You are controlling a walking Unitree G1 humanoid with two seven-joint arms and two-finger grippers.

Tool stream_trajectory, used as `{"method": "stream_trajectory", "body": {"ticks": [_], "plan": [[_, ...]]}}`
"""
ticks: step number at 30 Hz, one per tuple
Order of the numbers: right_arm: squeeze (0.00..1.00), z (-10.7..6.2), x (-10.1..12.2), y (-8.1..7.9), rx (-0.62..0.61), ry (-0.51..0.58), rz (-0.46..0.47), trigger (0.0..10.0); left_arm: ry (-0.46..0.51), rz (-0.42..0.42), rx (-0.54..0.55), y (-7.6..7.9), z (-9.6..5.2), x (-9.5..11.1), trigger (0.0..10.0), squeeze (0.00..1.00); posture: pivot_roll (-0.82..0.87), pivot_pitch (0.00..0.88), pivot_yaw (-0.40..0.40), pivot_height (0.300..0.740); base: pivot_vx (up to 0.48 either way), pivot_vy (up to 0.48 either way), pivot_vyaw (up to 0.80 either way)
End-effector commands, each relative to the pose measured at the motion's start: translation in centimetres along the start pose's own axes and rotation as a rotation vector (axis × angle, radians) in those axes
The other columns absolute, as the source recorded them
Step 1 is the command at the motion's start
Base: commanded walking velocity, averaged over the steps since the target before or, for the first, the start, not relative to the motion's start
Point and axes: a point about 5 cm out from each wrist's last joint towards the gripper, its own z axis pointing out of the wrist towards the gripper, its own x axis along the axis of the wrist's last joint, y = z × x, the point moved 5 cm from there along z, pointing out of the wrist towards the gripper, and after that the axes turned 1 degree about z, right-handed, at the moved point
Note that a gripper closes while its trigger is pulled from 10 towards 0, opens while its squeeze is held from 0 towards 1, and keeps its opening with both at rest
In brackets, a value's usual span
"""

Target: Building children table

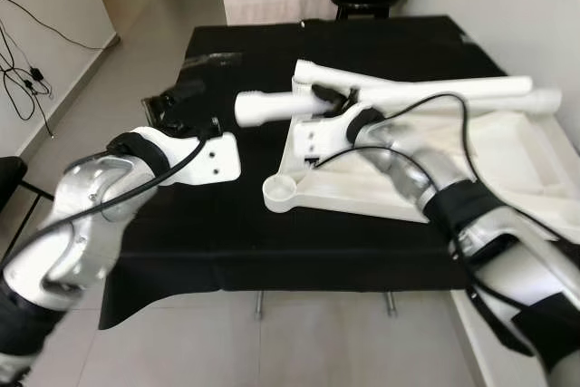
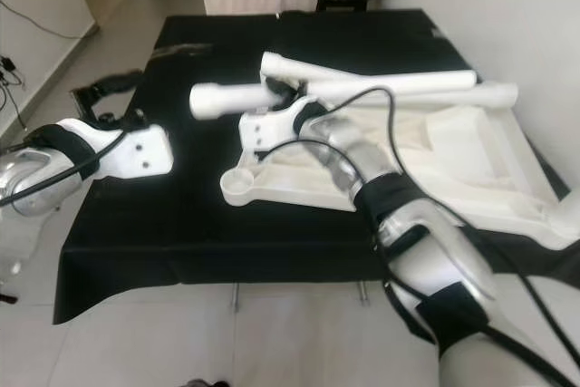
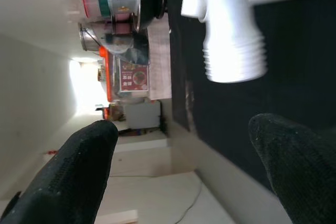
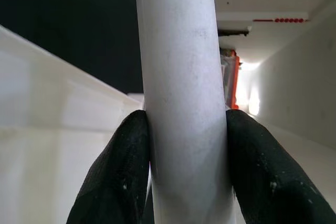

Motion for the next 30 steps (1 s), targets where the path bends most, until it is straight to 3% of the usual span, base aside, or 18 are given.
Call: {"method": "stream_trajectory", "body": {"ticks": [1,4,5,6,7,12,14,17,19,23,30], "plan": [[0.00,0.1,0.7,-0.5,0.005,0.024,-0.011,10.0,-0.008,0.078,-0.036,0.3,0.4,-0.3,10.0,1.00,-0.04,0.070,0.019,0.740,0.000,0.000,0.00],[0.00,0.2,1.2,-0.6,0.005,0.037,-0.006,10.0,-0.040,0.142,-0.050,0.2,1.2,-1.2,10.0,1.00,-0.04,0.070,0.023,0.740,0.000,0.000,0.00],[0.00,0.2,1.3,-0.5,0.005,0.041,-0.002,10.0,-0.052,0.140,-0.050,0.3,1.7,-1.4,10.0,0.46,-0.04,0.071,0.023,0.740,0.000,0.000,0.00],[0.00,0.2,1.3,-0.5,0.005,0.041,-0.002,10.0,-0.052,0.140,-0.050,0.3,1.7,-1.4,10.0,0.46,-0.04,0.071,0.023,0.740,0.000,0.000,0.00],[0.00,0.3,1.5,-0.6,0.008,0.046,0.001,10.0,-0.051,0.129,-0.045,0.5,2.3,-1.3,10.0,0.00,-0.04,0.071,0.025,0.740,0.000,0.000,0.00],[0.00,0.3,1.5,-0.5,0.009,0.051,0.008,10.0,-0.058,0.081,-0.050,1.1,3.2,-1.2,10.0,0.00,-0.04,0.074,0.027,0.740,0.000,0.000,0.00],[0.00,0.3,1.5,-0.4,0.005,0.050,0.011,10.0,-0.066,0.007,-0.086,2.3,4.1,-0.9,10.0,0.00,-0.05,0.075,0.027,0.740,0.000,0.000,0.00],[0.00,0.3,1.5,-0.2,0.001,0.052,0.012,10.0,-0.064,-0.034,-0.117,3.4,4.9,-0.6,10.0,0.00,-0.05,0.077,0.027,0.740,0.000,0.000,0.00],[0.00,0.3,1.5,-0.2,0.001,0.052,0.012,10.0,-0.064,-0.034,-0.117,3.4,4.9,-0.6,10.0,0.00,-0.05,0.077,0.027,0.740,0.000,0.000,0.00],[0.00,0.3,1.9,0.2,-0.007,0.066,0.029,10.0,-0.064,-0.078,-0.138,5.0,5.9,-0.1,10.0,0.00,-0.05,0.081,0.029,0.740,0.000,0.000,0.00],[0.00,0.3,2.4,0.4,-0.011,0.078,0.040,10.0,-0.074,-0.079,-0.131,5.6,6.4,-0.1,10.0,0.00,-0.05,0.083,0.029,0.740,0.000,0.000,0.00]]}}
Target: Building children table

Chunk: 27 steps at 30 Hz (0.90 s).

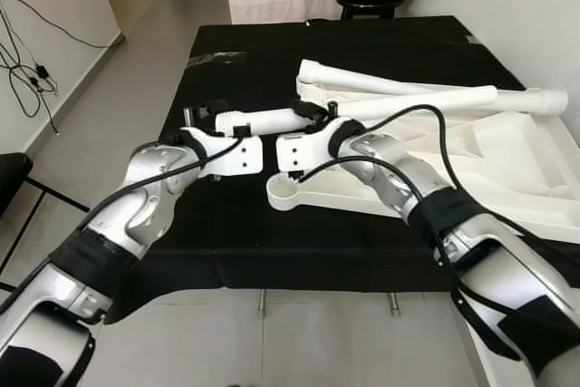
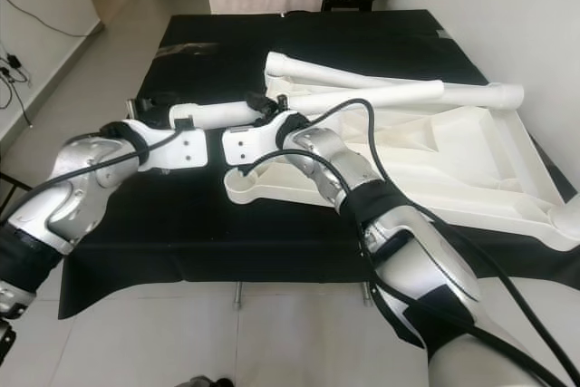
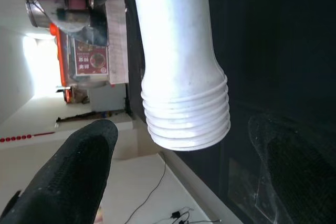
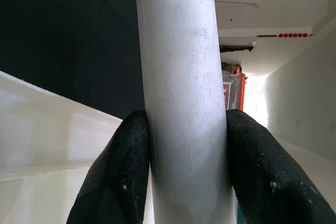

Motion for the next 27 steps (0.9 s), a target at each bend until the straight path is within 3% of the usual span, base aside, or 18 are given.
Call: {"method": "stream_trajectory", "body": {"ticks": [1,11,18,21,27], "plan": [[0.00,0.1,1.0,0.9,-0.022,0.037,0.018,10.0,-0.008,0.015,0.015,0.0,0.4,0.0,10.0,0.00,-0.05,0.086,0.029,0.740,0.000,0.000,0.00],[0.00,-0.2,1.8,0.6,0.004,0.074,0.034,10.0,-0.065,-0.009,0.098,-1.1,1.0,-1.3,10.0,0.00,-0.06,0.090,0.030,0.740,0.000,0.000,0.00],[0.00,-0.3,2.0,0.5,0.009,0.083,0.037,10.0,-0.073,-0.013,0.098,-1.0,1.2,-1.4,10.0,0.00,-0.06,0.090,0.030,0.740,0.000,0.000,0.00],[0.00,-0.4,2.1,1.0,0.003,0.095,0.043,10.0,-0.091,-0.041,0.045,0.4,1.6,-1.7,10.0,0.00,-0.07,0.092,0.033,0.740,0.000,0.000,0.00],[0.00,-0.6,2.5,1.2,0.005,0.107,0.049,10.0,-0.098,-0.072,0.016,1.3,1.9,-2.0,10.0,0.00,-0.07,0.093,0.035,0.740,0.000,0.000,0.00]]}}
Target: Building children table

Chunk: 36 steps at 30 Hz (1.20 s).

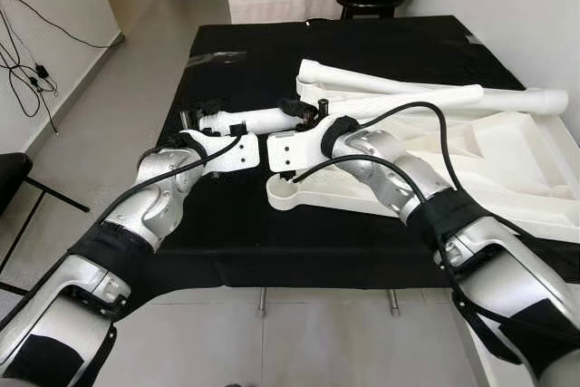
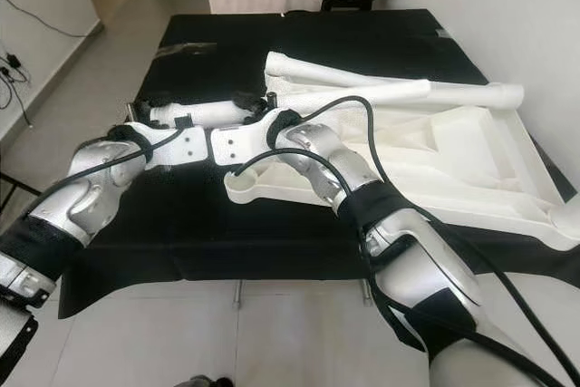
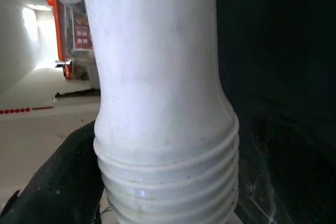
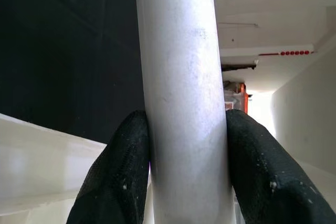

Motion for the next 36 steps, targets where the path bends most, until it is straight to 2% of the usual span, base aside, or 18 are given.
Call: {"method": "stream_trajectory", "body": {"ticks": [1,3,6,12,13,15,16,31,32,34,36], "plan": [[0.00,-0.1,0.6,0.3,-0.012,0.025,0.022,10.0,-0.004,-0.029,-0.016,0.3,0.1,-0.2,10.0,0.00,-0.07,0.093,0.037,0.740,0.000,0.000,0.00],[0.00,-0.1,0.6,0.3,-0.012,0.025,0.022,10.0,-0.004,-0.029,-0.016,0.3,0.1,-0.2,10.0,0.00,-0.07,0.093,0.037,0.740,0.000,0.000,0.00],[0.00,-0.2,1.2,0.4,-0.013,0.046,0.034,10.0,0.029,-0.081,-0.025,0.5,0.4,0.6,10.0,0.00,-0.07,0.093,0.037,0.740,0.000,0.000,0.00],[0.00,-0.3,1.6,0.5,-0.012,0.060,0.044,10.0,0.055,-0.076,-0.002,-0.2,0.6,1.5,10.0,0.00,-0.07,0.091,0.038,0.740,0.000,0.000,0.00],[0.00,-0.3,1.7,0.5,-0.012,0.062,0.047,10.0,0.060,-0.068,0.007,-0.3,0.6,1.6,5.6,0.00,-0.07,0.090,0.037,0.740,0.000,0.000,0.00],[0.00,-0.4,1.7,0.6,-0.012,0.063,0.049,10.0,0.064,-0.063,0.012,-0.5,0.7,1.7,5.6,0.00,-0.07,0.090,0.037,0.740,0.000,0.000,0.00],[0.00,-0.4,1.8,0.6,-0.012,0.066,0.053,10.0,0.065,-0.063,0.012,-0.5,0.7,1.8,0.0,0.00,-0.07,0.089,0.038,0.740,0.000,0.000,0.00],[0.00,-0.5,1.9,0.7,-0.014,0.063,0.076,10.0,0.058,-0.064,0.007,-0.4,0.2,1.6,0.0,0.00,-0.07,0.087,0.034,0.740,0.000,0.000,0.00],[1.00,-0.6,1.7,1.2,-0.041,0.059,0.143,10.0,0.052,-0.074,0.017,-0.6,0.0,1.3,0.0,0.00,-0.07,0.090,0.033,0.740,0.000,0.000,0.00],[1.00,-0.8,1.1,2.2,-0.096,0.054,0.274,10.0,0.041,-0.102,0.049,-1.2,-0.3,0.8,0.0,0.00,-0.07,0.090,0.033,0.740,0.000,0.000,0.00],[1.00,-0.8,1.1,2.2,-0.096,0.054,0.274,10.0,0.041,-0.102,0.049,-1.2,-0.3,0.8,0.0,0.00,-0.07,0.090,0.033,0.740,0.000,0.000,0.00]]}}
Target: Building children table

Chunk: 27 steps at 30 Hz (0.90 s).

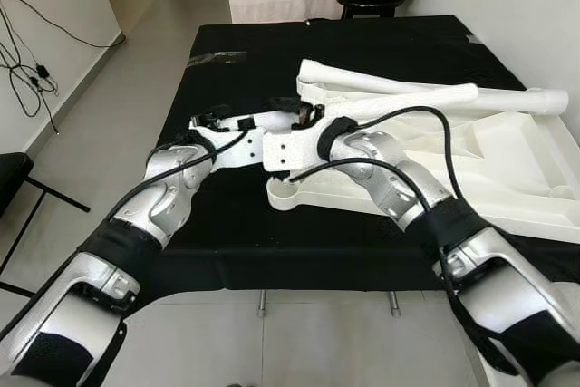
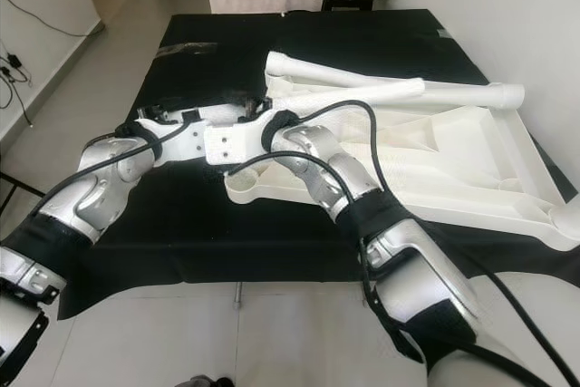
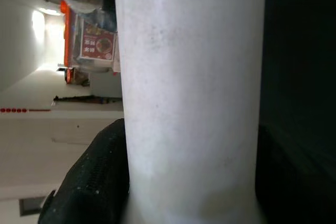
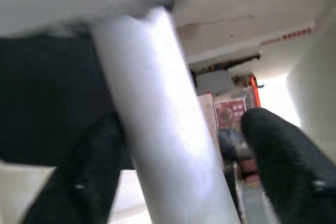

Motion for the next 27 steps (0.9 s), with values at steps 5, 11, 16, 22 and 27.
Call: {"method": "stream_trajectory", "body": {"ticks": [5,11,16,22,27], "plan": [[1.00,-1.7,-2.3,4.5,-0.181,0.010,0.223,10.0,-0.049,-0.126,0.109,-2.5,-1.4,-2.5,0.0,0.00,-0.07,0.098,0.028,0.740,0.000,0.000,0.00],[1.00,-5.8,-8.2,9.6,-0.365,-0.059,0.441,10.0,-0.078,-0.315,0.278,-6.2,-3.6,-6.0,0.0,0.00,-0.08,0.101,0.026,0.740,0.000,0.000,0.00],[1.00,-6.7,-9.4,10.1,-0.378,-0.071,0.510,10.0,-0.106,-0.345,0.316,-6.9,-4.2,-7.3,0.0,0.00,-0.08,0.103,0.026,0.740,0.000,0.000,0.00],[0.76,-8.2,-10.7,11.2,-0.433,-0.059,0.593,10.0,-0.180,-0.368,0.341,-7.3,-5.6,-10.2,0.0,0.00,-0.07,0.103,0.029,0.740,0.000,0.000,0.00],[0.38,-8.4,-10.0,12.1,-0.433,-0.057,0.402,10.0,-0.202,-0.318,0.264,-5.6,-5.9,-10.7,0.0,0.00,-0.07,0.103,0.030,0.740,0.000,0.000,0.00]]}}
